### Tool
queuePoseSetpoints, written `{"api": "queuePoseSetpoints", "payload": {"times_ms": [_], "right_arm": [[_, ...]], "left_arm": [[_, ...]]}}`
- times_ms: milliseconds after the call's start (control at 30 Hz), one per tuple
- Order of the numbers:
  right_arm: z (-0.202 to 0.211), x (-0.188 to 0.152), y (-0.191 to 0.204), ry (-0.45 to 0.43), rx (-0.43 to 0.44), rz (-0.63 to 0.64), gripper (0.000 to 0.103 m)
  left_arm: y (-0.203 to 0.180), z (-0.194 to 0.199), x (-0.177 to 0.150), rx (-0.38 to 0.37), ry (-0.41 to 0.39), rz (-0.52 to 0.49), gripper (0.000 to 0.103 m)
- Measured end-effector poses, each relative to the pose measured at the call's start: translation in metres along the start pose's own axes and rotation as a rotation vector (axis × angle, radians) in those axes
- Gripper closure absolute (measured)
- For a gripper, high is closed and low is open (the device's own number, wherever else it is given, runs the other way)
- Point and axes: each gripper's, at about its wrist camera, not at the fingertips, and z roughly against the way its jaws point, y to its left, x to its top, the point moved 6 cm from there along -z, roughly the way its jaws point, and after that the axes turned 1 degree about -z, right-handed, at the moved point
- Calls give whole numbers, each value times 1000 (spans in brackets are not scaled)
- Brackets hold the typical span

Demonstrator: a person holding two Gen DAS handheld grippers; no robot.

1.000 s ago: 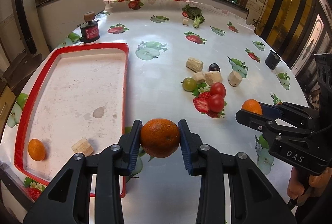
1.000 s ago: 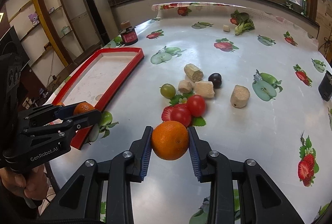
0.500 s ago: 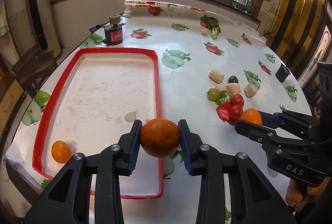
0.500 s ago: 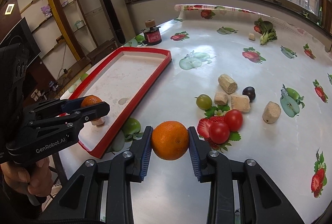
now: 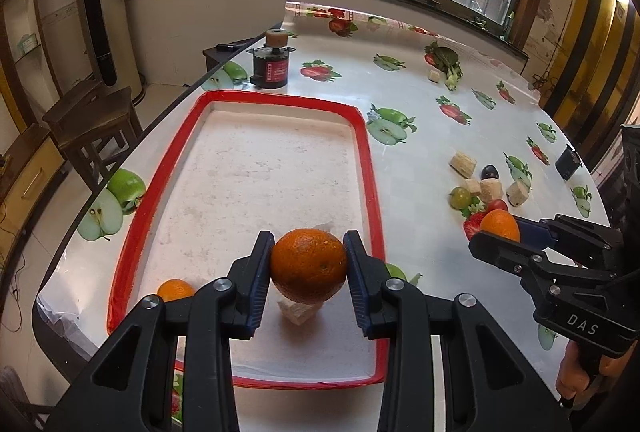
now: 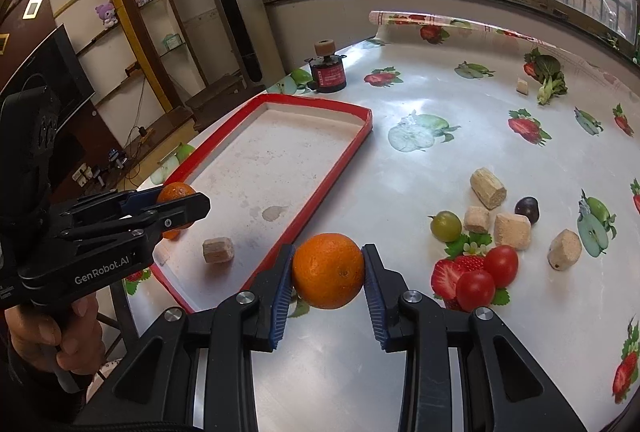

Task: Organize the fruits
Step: 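Carry both held oranges over the red tray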

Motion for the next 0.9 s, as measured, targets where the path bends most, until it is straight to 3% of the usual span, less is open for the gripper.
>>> {"api": "queuePoseSetpoints", "payload": {"times_ms": [600, 900], "right_arm": [[-43, 49, 45, 6, 73, 60, 69], [-92, 44, 62, 90, 99, 97, 69]], "left_arm": [[62, -17, 22, 48, 18, 84, 70], [79, -56, 10, 64, 107, 111, 70]]}}
